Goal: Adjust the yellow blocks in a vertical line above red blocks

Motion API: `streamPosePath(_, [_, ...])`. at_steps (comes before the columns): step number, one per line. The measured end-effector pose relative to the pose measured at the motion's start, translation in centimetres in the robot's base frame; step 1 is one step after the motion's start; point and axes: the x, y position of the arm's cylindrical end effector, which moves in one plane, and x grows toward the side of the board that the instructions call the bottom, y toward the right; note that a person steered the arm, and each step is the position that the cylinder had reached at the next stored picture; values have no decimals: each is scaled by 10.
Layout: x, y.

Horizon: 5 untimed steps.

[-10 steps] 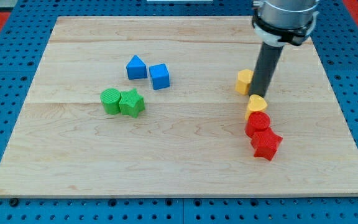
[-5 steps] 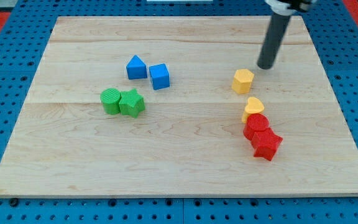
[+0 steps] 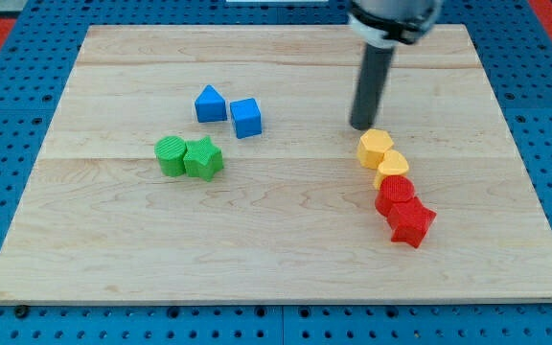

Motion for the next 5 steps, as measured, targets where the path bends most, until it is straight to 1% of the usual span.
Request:
streamPosePath(1, [1, -23])
streamPosePath(2, [30, -28])
streamPosePath(3, [49, -17])
streamPosePath(5, [46, -7])
